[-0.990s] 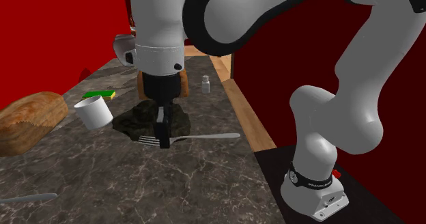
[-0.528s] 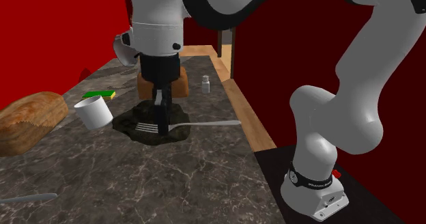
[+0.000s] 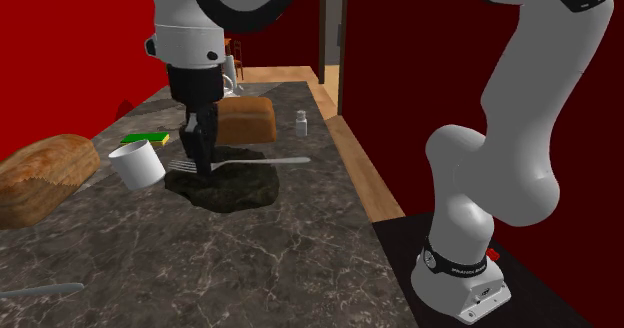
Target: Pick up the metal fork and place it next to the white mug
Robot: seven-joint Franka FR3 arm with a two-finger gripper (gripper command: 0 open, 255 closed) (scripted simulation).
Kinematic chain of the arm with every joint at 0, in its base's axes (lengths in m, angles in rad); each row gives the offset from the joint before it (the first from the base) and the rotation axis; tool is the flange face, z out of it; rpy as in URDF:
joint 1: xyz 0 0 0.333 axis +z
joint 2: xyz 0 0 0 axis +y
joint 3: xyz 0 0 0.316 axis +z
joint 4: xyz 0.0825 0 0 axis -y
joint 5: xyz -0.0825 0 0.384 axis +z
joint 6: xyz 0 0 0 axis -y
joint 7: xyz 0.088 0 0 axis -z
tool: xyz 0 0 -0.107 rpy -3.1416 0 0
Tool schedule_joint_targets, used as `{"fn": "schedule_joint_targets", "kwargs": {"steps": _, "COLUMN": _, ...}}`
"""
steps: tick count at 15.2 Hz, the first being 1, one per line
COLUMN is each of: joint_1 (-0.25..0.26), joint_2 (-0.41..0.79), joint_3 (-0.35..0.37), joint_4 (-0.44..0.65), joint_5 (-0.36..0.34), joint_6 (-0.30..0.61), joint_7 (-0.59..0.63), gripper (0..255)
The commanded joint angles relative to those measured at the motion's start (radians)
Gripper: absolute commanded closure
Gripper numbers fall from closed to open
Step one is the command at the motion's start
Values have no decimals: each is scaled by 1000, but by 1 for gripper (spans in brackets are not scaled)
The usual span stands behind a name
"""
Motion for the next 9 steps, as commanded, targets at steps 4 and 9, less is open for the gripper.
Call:
{"fn": "schedule_joint_targets", "kwargs": {"steps": 4, "joint_1": -31, "joint_2": 163, "joint_3": -61, "joint_4": 173, "joint_5": 24, "joint_6": -12, "joint_7": -103, "gripper": 255}}
{"fn": "schedule_joint_targets", "kwargs": {"steps": 9, "joint_1": -73, "joint_2": 346, "joint_3": -107, "joint_4": 391, "joint_5": 71, "joint_6": -55, "joint_7": -203, "gripper": 255}}
